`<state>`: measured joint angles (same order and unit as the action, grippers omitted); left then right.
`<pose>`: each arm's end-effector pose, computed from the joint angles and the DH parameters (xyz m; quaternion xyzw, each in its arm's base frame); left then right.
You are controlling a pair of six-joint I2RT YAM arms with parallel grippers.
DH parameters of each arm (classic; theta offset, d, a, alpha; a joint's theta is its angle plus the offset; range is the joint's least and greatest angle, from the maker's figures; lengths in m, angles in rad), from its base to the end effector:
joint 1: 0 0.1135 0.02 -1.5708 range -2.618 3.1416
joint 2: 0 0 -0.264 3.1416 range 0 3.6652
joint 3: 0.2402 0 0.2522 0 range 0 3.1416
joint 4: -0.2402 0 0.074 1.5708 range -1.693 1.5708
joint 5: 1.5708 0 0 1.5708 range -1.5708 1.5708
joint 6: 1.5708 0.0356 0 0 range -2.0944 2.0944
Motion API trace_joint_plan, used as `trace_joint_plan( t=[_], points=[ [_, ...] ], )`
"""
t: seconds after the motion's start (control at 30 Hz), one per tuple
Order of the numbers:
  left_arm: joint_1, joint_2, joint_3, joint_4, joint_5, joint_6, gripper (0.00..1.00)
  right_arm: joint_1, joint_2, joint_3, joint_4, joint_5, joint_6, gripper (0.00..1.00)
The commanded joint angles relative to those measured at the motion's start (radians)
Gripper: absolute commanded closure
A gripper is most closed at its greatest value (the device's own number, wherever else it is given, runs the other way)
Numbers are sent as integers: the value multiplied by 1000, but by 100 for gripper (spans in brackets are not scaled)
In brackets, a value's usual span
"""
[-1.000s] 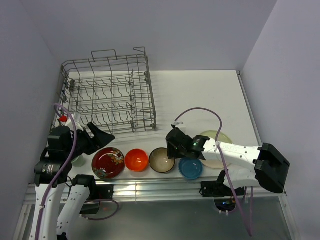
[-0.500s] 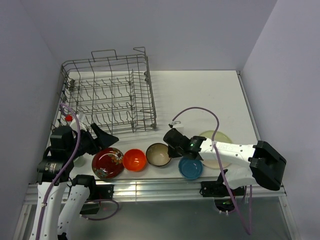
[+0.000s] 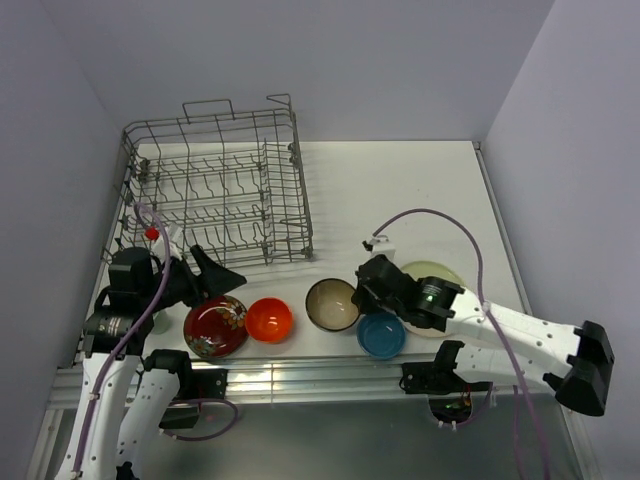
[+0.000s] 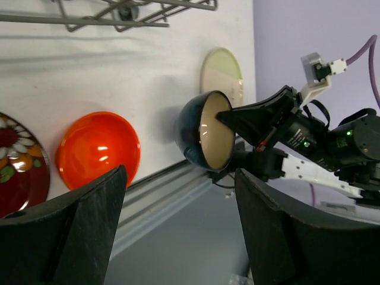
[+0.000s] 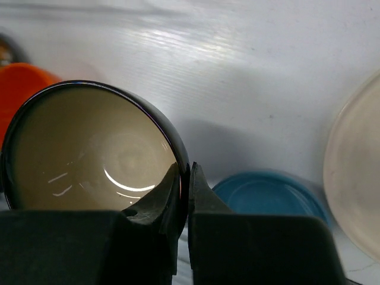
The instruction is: Load the mixed dishes into the dish rack
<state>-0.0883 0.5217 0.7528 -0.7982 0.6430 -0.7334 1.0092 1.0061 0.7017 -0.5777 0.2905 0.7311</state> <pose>0.1000 -0.0303 0.3045 -0.1195 0.8371 -0.4363 0.3078 0.1147 0.1631 0.2369 -0.0807 0.9292 0.1675 0.3195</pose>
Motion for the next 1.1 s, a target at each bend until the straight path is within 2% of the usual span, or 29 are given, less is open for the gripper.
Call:
trace_joint_plan(
  t=[0.0,0.13,0.3,0.47,0.67,1.07],
  points=[
    [1,17,-10,115,128,-41,21,3,-103,106,32,-72,2,100],
    [-19,44,0,235,207,-87,17,3,-126,176,47,-135,2,100],
    [-119,78,52,321,202,-135,9,2,-71,284,98,-203,5,100],
    [-275,109,68,387,120,-188,1,2,5,386,118,-238,1,100],
    [-381,127,29,471,73,-253,1,2,61,469,133,-255,-4,100],
    [-413,162,59,423,8,-221,1,2,32,489,141,-241,-9,100]
  ],
)
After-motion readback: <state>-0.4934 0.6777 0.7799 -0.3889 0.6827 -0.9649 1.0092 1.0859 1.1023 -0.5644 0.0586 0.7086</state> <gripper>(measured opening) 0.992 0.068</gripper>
